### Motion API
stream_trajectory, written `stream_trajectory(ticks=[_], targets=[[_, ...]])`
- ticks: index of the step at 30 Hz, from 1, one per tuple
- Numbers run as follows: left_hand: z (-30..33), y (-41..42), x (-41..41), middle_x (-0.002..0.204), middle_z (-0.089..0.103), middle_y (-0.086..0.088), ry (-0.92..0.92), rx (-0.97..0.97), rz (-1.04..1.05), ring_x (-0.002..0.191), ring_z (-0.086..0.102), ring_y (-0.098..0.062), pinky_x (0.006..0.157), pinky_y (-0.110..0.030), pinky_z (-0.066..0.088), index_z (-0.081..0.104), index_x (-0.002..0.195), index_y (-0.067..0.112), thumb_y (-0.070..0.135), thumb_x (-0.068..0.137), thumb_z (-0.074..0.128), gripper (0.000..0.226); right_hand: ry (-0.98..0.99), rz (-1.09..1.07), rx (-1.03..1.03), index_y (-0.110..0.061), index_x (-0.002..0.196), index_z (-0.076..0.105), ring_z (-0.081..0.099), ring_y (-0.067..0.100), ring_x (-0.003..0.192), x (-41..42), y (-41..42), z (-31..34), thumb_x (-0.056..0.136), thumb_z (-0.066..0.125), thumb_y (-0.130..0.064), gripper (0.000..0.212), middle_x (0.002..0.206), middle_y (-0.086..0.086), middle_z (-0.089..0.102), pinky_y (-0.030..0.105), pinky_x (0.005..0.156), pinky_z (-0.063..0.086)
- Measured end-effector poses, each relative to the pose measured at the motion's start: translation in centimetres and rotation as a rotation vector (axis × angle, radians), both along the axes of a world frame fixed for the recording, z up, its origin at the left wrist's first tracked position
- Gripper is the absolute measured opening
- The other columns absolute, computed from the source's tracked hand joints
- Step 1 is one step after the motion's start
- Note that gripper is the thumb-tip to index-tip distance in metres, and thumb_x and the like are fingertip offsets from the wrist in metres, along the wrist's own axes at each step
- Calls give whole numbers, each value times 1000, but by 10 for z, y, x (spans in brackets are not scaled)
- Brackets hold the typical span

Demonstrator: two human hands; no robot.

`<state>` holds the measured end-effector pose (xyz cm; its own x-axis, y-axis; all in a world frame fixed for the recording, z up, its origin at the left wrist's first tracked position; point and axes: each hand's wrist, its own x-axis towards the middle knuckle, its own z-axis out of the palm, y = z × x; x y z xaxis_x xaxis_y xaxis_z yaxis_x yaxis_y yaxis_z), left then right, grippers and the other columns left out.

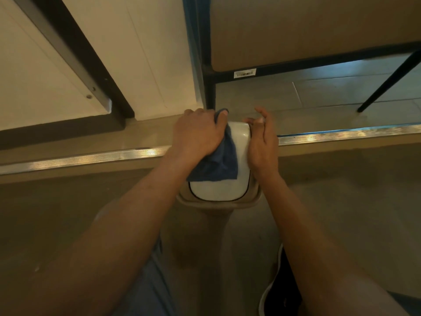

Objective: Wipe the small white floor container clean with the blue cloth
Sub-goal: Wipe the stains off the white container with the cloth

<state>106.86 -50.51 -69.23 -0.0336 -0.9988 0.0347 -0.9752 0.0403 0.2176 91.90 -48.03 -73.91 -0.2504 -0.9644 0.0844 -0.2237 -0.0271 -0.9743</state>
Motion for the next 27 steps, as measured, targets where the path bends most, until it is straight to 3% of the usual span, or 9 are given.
stream_trajectory(ticks=[2, 5, 7, 10, 16, 19, 21, 24, 27], targets=[[2, 6, -16, 118, 67, -10, 3, -54, -117, 112, 57, -30, 90, -40, 44, 65, 123, 21, 56, 105, 23, 58, 32, -8, -22, -21, 141, 42, 61, -4, 79, 1, 2, 1, 109, 26, -34, 38, 94, -6, 64, 10, 68, 47], [9, 15, -19, 136, 60, 0, 316, -28, -287, 129, 48, -19, 108, -33, 36, 58, 136, 28, 55, 105, 32, 49, 47, -67, -61, -21, 139, 45, 62, 5, 78, 2, 4, 1, 109, 25, -37, 39, 85, -6, 61, 23, 70, 49], [9, 19, -5, 139, 58, 0, 519, -103, -218, 131, 46, -18, 110, -30, 33, 59, 136, 26, 49, 106, 38, 43, 18, -143, -83, -19, 135, 49, 59, 5, 78, 2, 5, 1, 109, 26, -36, 39, 84, -6, 59, 25, 71, 47], [-4, 28, 28, 130, 62, -1, 616, -138, -11, 121, 54, -18, 103, -36, 43, 62, 130, 26, 43, 108, 35, 38, 17, -203, -110, -17, 133, 52, 58, 9, 93, 2, 9, 4, 108, 31, -34, 37, 100, -1, 59, 30, 82, 51], [-23, 31, 38, 137, 57, -6, 551, -2, -19, 123, 54, -22, 104, -35, 42, 59, 136, 22, 38, 108, 38, 39, 557, -183, -368, -15, 111, 65, 50, 17, 111, 18, 22, 29, 97, 47, -24, 24, 114, 4, 60, 37, 95, 41], [-25, 25, 38, 138, 56, -5, 739, 37, 24, 126, 52, -16, 104, -25, 36, 62, 135, 18, 30, 108, 39, 37, 867, 37, -215, -22, 118, 61, 52, 23, 117, 42, 24, 40, 98, 41, -37, 32, 122, 4, 59, 48, 104, 36], [-32, 20, 45, 143, 53, -2, 735, 96, 27, 125, 44, -4, 99, -14, 28, 58, 137, 20, 24, 109, 37, 36, 963, 107, -108, -26, 130, 53, 48, 26, 125, 48, 24, 38, 99, 37, -44, 39, 132, 4, 55, 54, 110, 31], [-39, 19, 51, 142, 54, 0, 812, 102, -4, 124, 45, -1, 100, -12, 33, 57, 133, 31, 20, 108, 35, 35, 957, 113, -2, -28, 140, 44, 38, 31, 135, 45, 22, 31, 102, 33, -46, 43, 142, 5, 48, 56, 114, 27], [-43, 27, 48, 136, 58, -3, 1035, 45, 24, 119, 53, -4, 98, -4, 37, 60, 128, 22, 16, 107, 34, 34, 905, 120, 64, -25, 142, 42, 37, 34, 137, 40, 15, 28, 105, 29, -43, 43, 146, 7, 45, 55, 112, 30]])
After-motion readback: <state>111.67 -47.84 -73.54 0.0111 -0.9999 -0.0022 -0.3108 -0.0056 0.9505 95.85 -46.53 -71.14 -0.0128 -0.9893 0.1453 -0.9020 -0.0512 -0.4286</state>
